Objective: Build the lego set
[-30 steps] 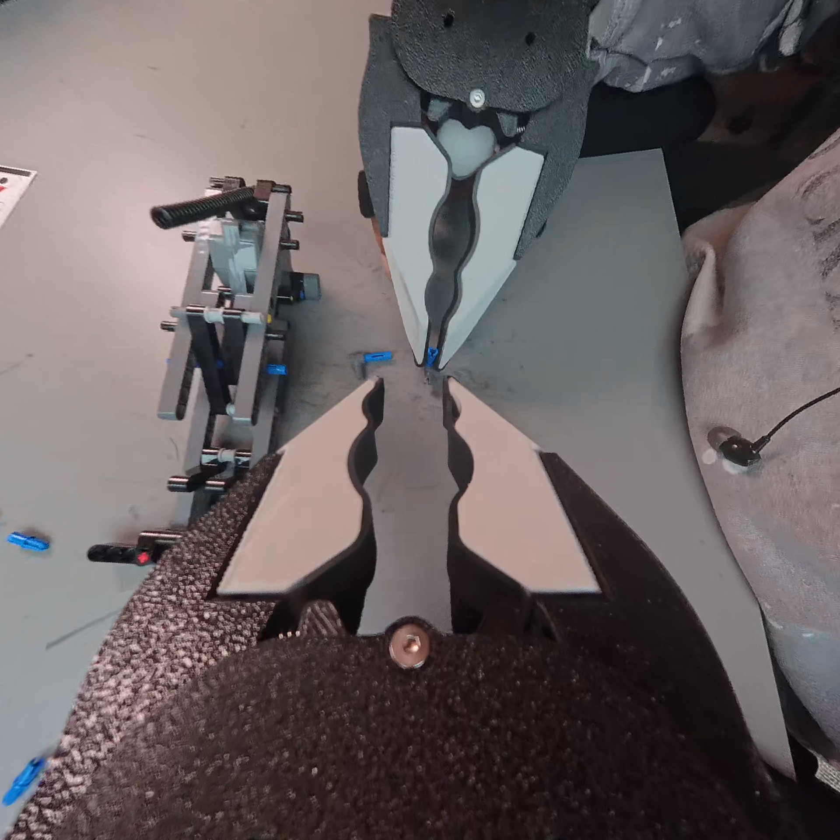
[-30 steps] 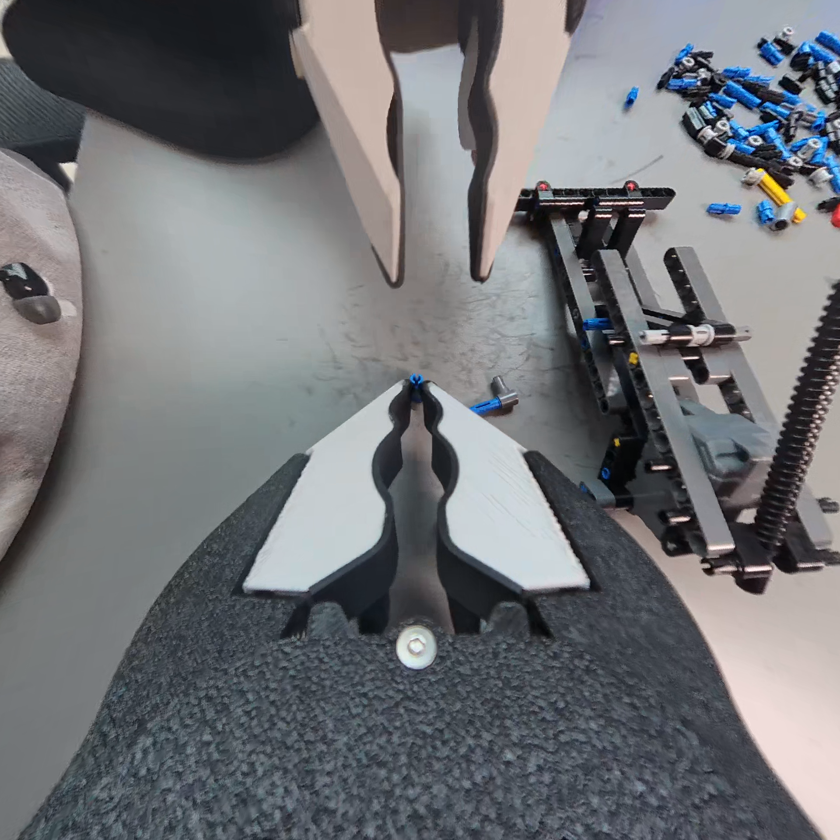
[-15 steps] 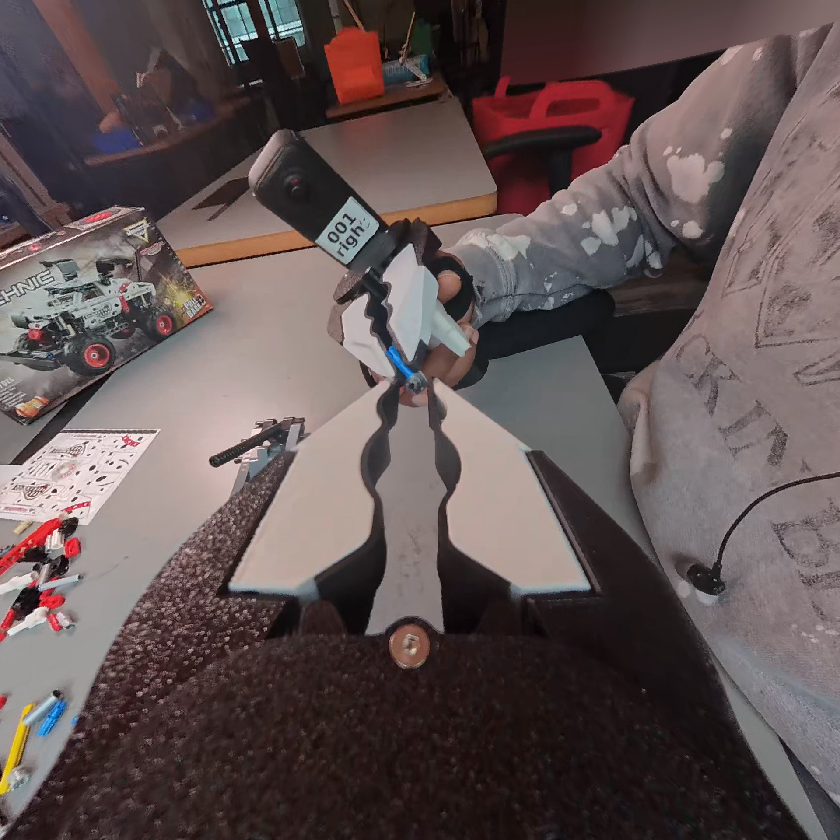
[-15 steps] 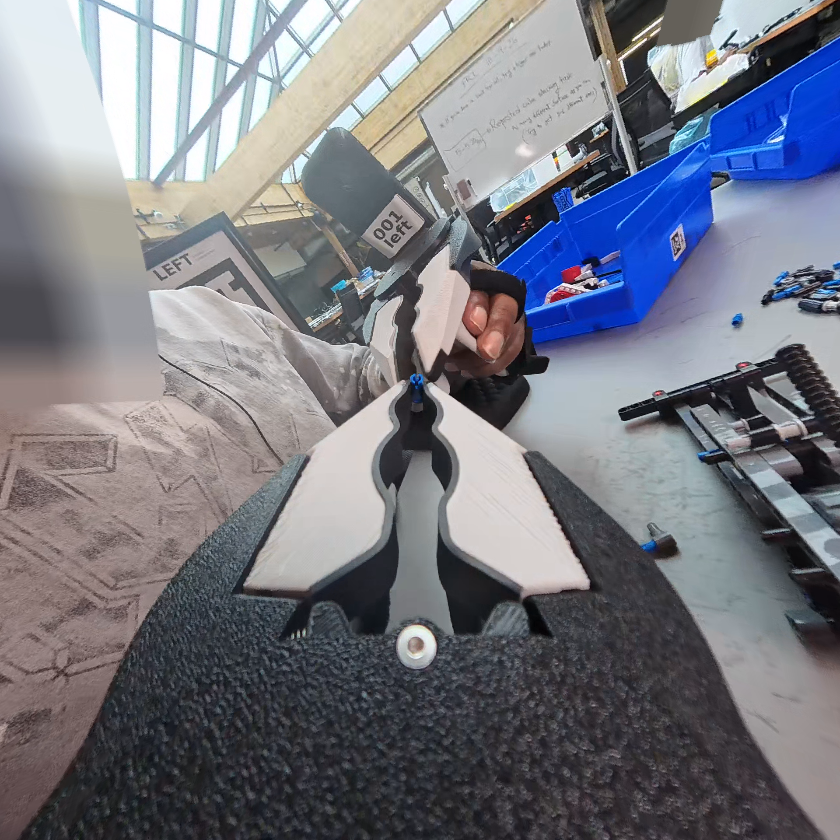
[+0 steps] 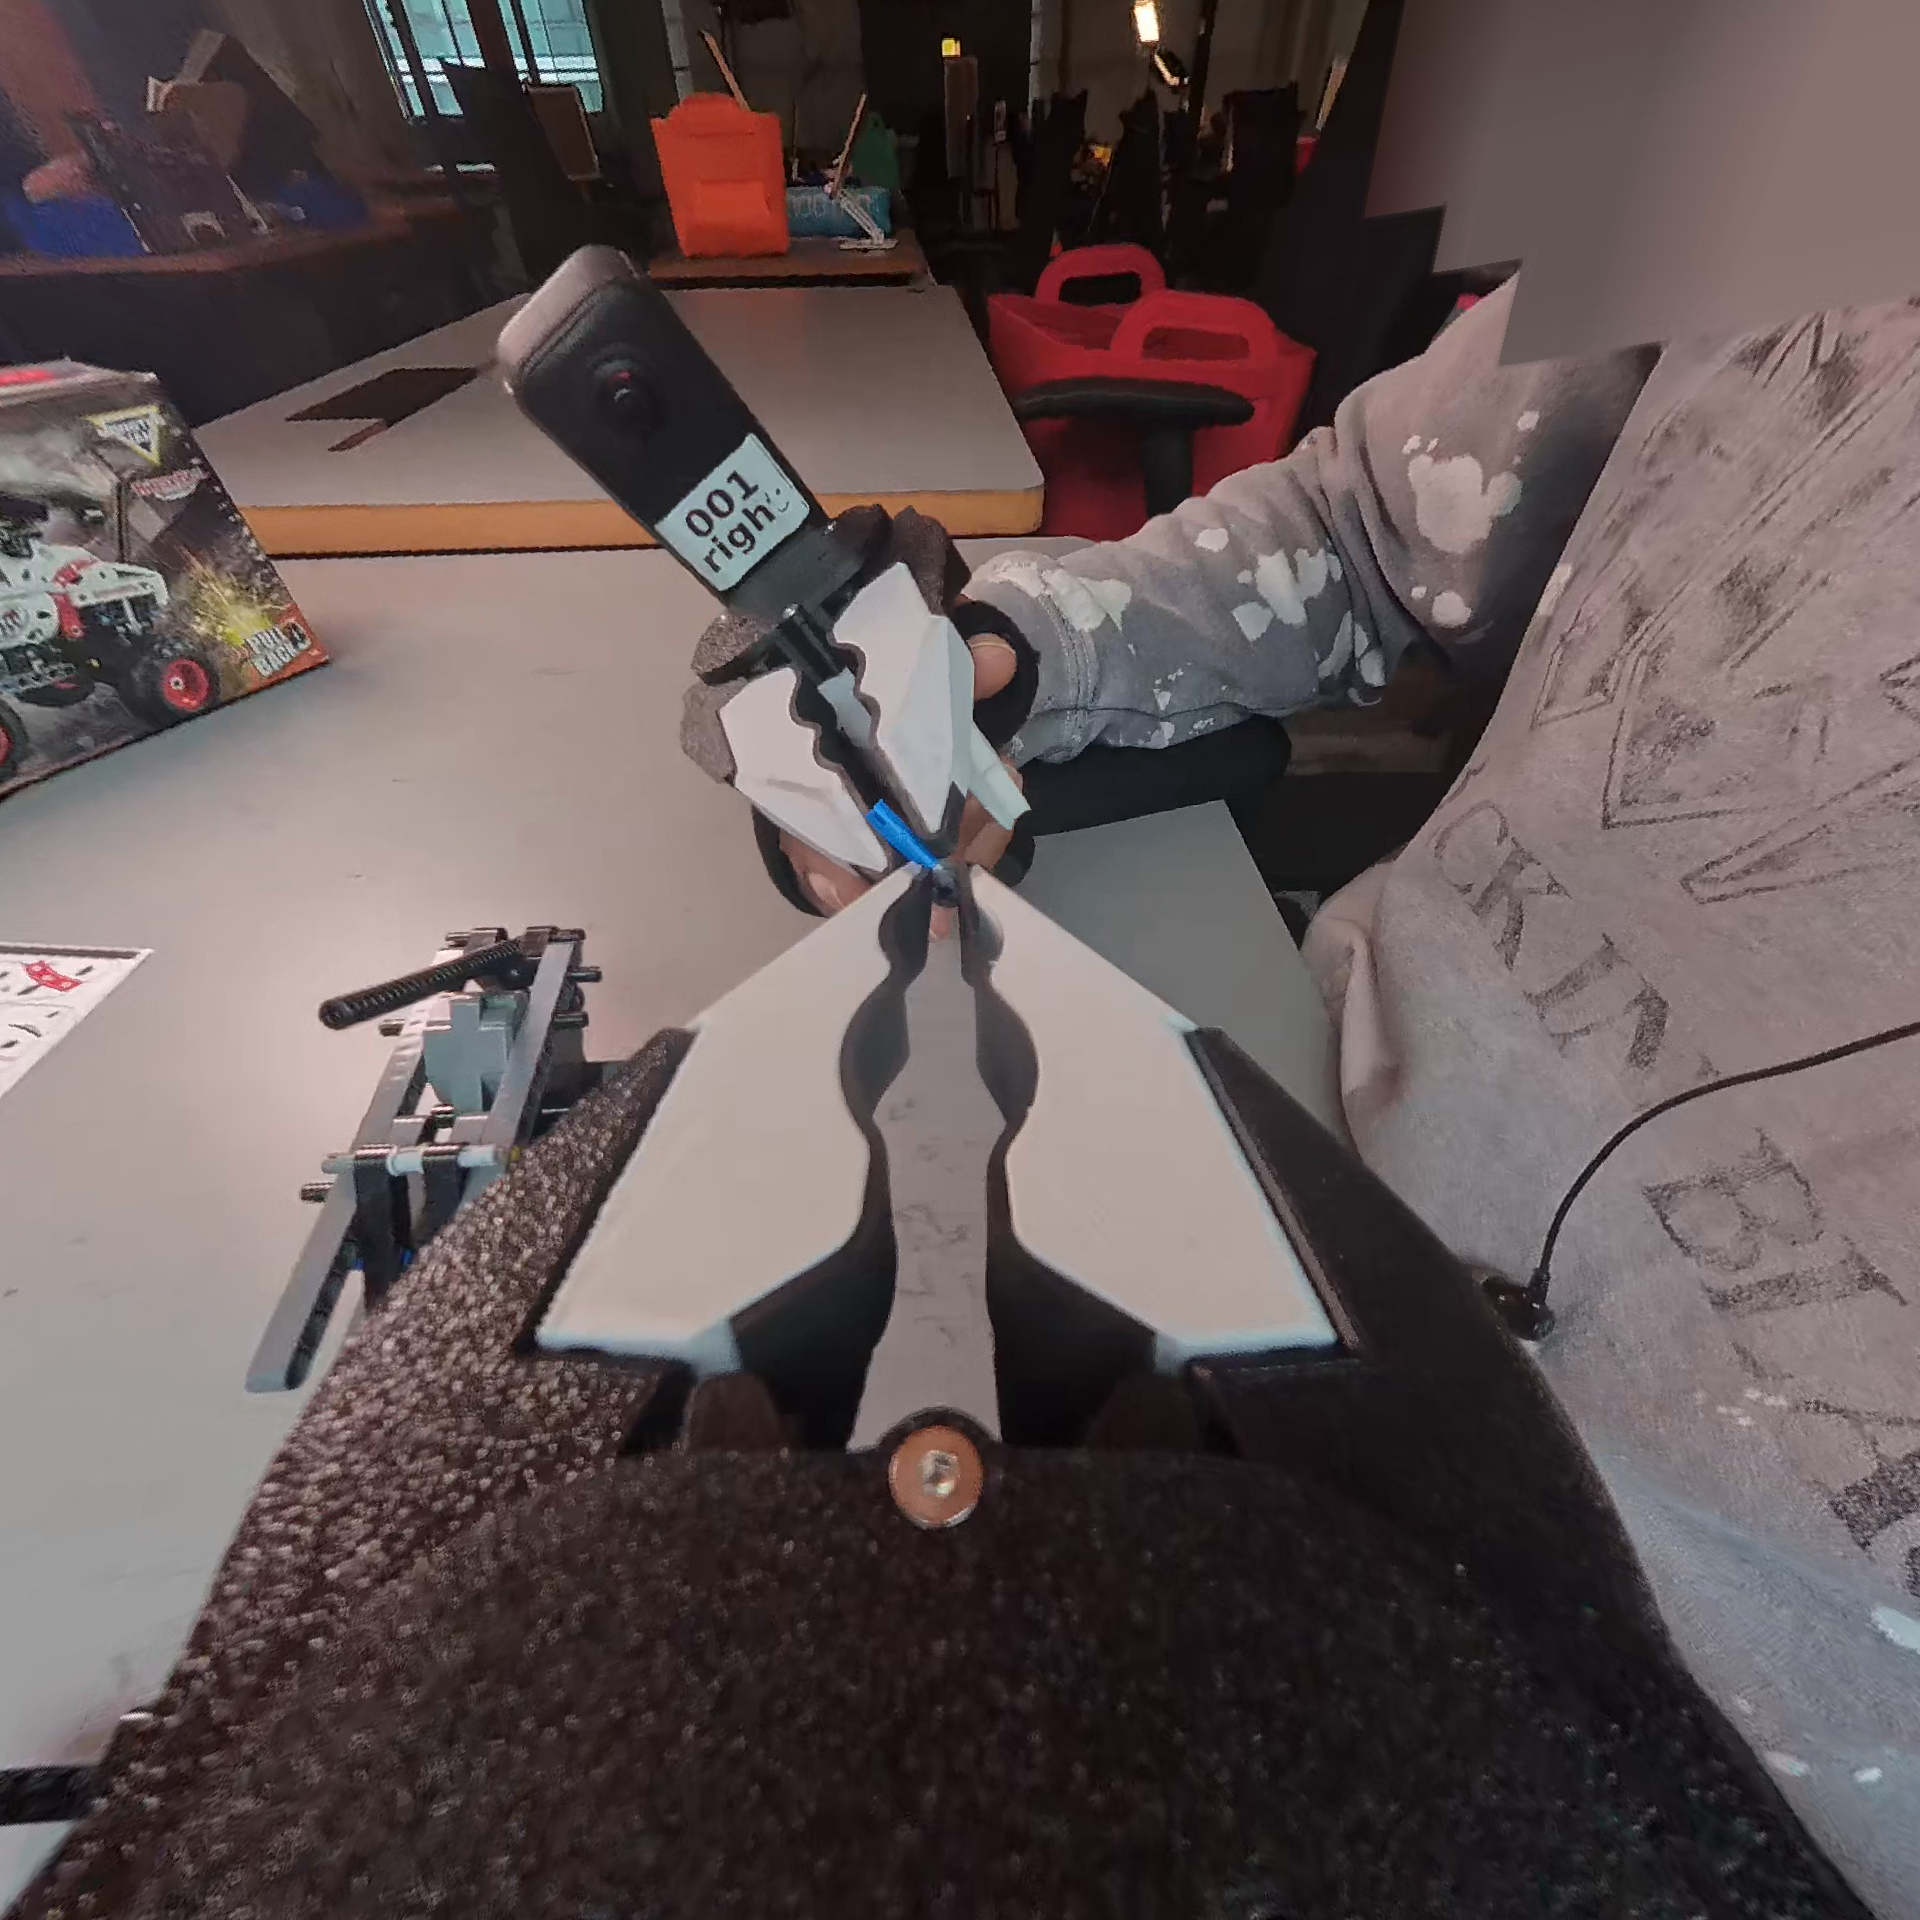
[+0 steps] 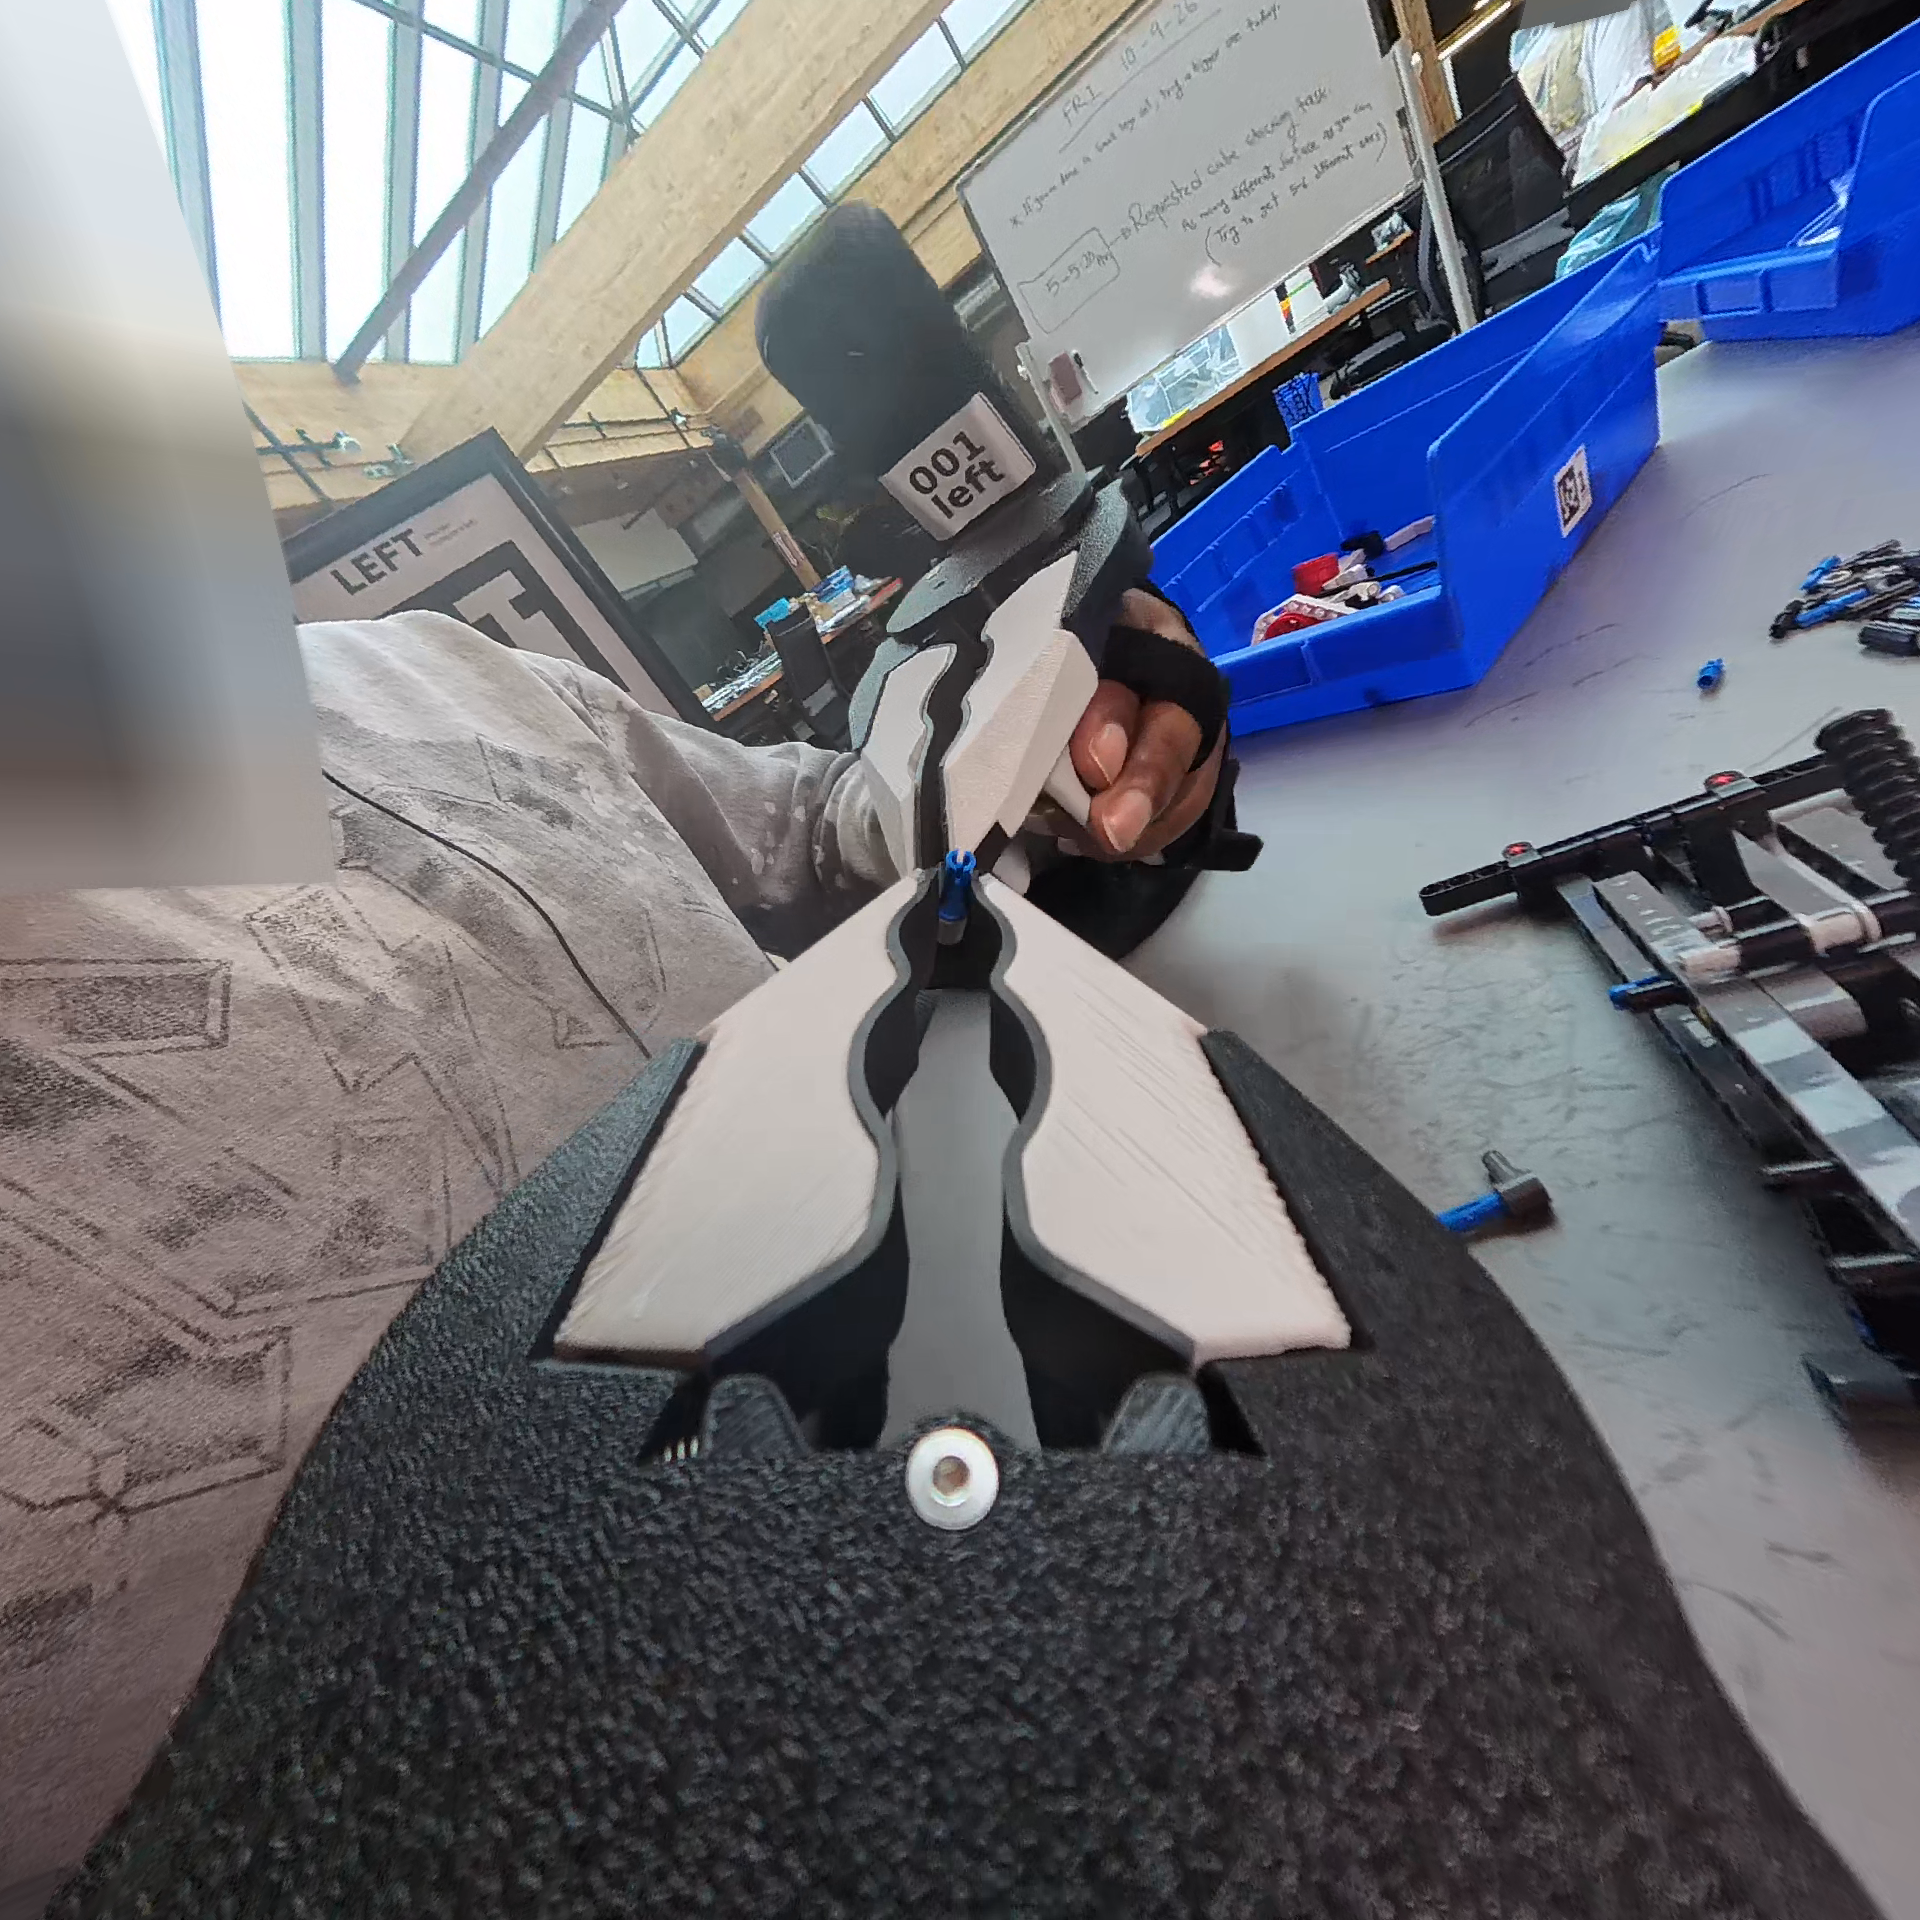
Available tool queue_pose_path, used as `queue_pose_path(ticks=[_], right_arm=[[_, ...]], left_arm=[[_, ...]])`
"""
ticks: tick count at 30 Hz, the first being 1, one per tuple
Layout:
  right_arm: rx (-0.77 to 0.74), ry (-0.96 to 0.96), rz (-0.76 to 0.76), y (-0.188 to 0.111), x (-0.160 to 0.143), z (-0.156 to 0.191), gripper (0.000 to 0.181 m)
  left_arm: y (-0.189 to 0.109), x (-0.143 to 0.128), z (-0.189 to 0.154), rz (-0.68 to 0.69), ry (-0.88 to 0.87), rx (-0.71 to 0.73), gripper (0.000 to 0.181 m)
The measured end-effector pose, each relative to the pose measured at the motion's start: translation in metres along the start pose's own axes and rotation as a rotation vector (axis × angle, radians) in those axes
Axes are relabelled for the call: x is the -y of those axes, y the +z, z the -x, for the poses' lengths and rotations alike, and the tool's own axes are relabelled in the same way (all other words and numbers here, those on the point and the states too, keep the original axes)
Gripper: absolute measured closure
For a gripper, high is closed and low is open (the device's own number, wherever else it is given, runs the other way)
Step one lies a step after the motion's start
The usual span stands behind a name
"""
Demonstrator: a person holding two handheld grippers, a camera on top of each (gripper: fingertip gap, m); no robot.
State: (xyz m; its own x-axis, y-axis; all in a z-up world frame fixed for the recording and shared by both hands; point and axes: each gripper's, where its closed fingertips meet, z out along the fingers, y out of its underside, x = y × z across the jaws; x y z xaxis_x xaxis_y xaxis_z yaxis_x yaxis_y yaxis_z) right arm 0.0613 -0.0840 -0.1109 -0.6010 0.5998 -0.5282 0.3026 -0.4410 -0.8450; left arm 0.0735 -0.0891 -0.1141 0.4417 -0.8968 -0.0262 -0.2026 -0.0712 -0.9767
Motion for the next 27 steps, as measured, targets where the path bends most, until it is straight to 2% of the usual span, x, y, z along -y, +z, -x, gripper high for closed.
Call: queue_pose_path(ticks=[3,9,12,15,20,25,27], right_arm=[[-0.051,-0.039,0.013,-0.002,-0.002,-0.007,0.175],[-0.156,-0.105,-0.009,-0.011,0.004,-0.022,0.174],[-0.277,-0.218,-0.019,-0.019,0.012,-0.034,0.171],[-0.457,-0.440,0.005,-0.030,0.023,-0.046,0.166],[-0.723,-0.918,0.258,-0.034,0.014,-0.060,0.165],[-0.865,-1.180,0.485,-0.025,-0.002,-0.075,0.162],[-0.915,-1.227,0.526,-0.025,-0.004,-0.081,0.162]], left_arm=[[0.000,-0.005,0.003,-0.035,-0.103,-0.033,0.175],[-0.001,-0.008,0.014,-0.051,-0.188,-0.011,0.175],[-0.001,-0.017,0.029,-0.025,-0.244,0.062,0.175],[-0.003,-0.027,0.047,0.008,-0.318,0.142,0.175],[-0.001,-0.044,0.068,0.078,-0.436,0.235,0.175],[0.007,-0.049,0.075,0.103,-0.522,0.265,0.175],[0.009,-0.045,0.076,0.082,-0.560,0.259,0.175]])
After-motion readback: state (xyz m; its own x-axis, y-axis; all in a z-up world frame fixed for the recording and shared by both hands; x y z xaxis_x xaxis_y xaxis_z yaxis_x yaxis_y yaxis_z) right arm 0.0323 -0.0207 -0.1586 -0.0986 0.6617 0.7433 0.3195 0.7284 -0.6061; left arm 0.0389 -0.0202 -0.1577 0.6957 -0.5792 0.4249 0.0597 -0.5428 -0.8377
